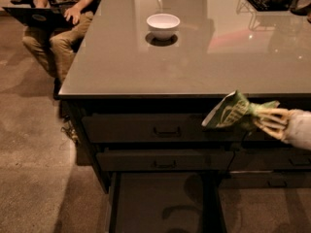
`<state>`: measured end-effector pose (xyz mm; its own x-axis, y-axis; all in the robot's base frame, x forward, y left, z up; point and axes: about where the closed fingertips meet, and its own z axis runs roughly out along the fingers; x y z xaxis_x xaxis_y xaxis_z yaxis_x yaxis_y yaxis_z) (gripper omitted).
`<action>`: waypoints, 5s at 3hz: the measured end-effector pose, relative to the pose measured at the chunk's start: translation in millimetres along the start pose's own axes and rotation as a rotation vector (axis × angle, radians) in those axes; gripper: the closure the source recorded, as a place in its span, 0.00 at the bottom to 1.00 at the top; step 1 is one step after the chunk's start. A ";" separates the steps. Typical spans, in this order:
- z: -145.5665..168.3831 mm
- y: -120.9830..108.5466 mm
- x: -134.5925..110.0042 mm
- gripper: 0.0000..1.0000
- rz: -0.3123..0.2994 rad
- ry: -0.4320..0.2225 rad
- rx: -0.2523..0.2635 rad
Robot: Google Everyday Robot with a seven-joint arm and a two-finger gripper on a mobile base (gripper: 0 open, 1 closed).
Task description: Pick green jalapeno chip bag from bottom drawer and place on counter
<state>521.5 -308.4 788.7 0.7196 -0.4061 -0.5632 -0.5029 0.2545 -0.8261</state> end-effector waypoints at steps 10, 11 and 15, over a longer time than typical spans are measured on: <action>158.6 -241.5 22.5 0.11 -0.116 0.088 -0.137; 162.6 -242.0 22.0 0.00 -0.110 0.082 -0.142; -2.2 -348.0 -52.7 0.00 -0.405 0.234 0.170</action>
Offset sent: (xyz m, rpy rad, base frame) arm -0.0042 0.0069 0.1989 -0.1248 -0.4101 -0.0210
